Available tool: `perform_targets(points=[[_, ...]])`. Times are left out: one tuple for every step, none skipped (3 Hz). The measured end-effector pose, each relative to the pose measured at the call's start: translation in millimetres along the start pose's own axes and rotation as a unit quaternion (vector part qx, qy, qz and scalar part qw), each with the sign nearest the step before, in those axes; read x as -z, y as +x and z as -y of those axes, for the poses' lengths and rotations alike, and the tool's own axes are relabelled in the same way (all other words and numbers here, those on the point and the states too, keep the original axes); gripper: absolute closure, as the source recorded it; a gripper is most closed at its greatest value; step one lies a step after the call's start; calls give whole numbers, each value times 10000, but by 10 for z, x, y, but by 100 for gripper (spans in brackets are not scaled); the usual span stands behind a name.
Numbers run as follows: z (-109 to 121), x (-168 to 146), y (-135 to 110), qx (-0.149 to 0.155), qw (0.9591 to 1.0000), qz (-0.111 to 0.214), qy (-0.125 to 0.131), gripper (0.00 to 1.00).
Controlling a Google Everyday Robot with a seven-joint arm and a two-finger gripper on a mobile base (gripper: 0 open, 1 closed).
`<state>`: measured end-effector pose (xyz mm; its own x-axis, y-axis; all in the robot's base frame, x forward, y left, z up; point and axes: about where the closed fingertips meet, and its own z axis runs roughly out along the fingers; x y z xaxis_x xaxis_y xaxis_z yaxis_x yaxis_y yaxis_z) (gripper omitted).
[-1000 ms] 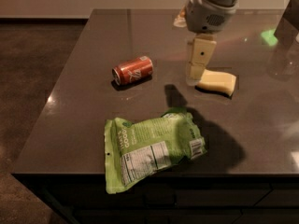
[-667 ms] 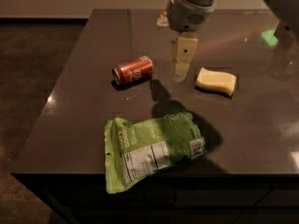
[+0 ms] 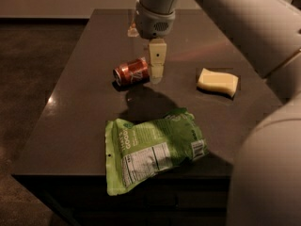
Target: Place coke can upright
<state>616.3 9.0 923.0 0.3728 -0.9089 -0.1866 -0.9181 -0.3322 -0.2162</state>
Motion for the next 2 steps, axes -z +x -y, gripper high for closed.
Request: perform_targets(points=[[179, -301, -90, 278, 9994, -74, -189, 0], [259, -513, -124, 479, 9983, -182, -285, 0]])
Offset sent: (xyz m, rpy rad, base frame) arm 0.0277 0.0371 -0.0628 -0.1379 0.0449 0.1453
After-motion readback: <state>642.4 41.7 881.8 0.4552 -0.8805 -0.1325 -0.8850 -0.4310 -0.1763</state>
